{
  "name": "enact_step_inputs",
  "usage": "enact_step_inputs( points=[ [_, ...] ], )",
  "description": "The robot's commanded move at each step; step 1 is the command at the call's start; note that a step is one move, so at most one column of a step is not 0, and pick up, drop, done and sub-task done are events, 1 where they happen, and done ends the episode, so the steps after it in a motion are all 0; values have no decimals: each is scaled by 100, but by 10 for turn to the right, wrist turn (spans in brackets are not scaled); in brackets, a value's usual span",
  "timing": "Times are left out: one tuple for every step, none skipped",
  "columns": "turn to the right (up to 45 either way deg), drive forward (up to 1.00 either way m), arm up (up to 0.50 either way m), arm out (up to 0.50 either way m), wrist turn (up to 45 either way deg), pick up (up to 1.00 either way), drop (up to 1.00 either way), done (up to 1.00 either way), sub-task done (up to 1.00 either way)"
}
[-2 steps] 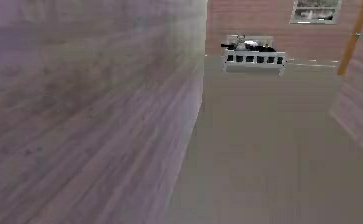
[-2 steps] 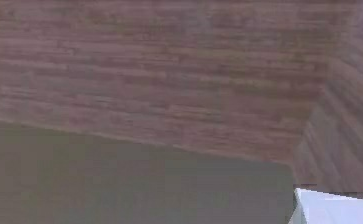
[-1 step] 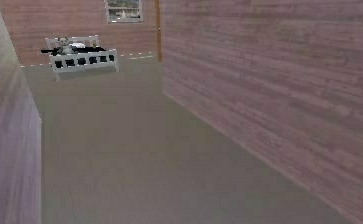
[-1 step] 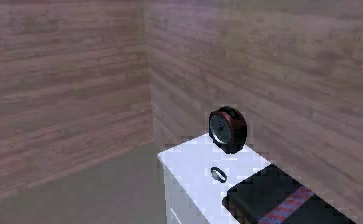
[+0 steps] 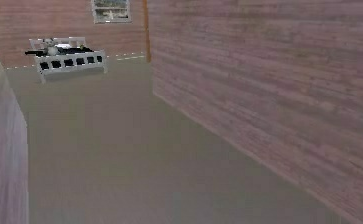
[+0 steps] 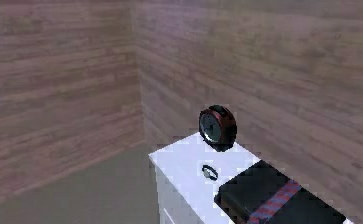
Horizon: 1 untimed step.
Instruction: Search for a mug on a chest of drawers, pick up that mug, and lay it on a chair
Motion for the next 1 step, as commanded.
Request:
enact_step_inputs(
  points=[
    [0, 35, 0, 0, 0, 0, 0, 0, 0]
  ],
)
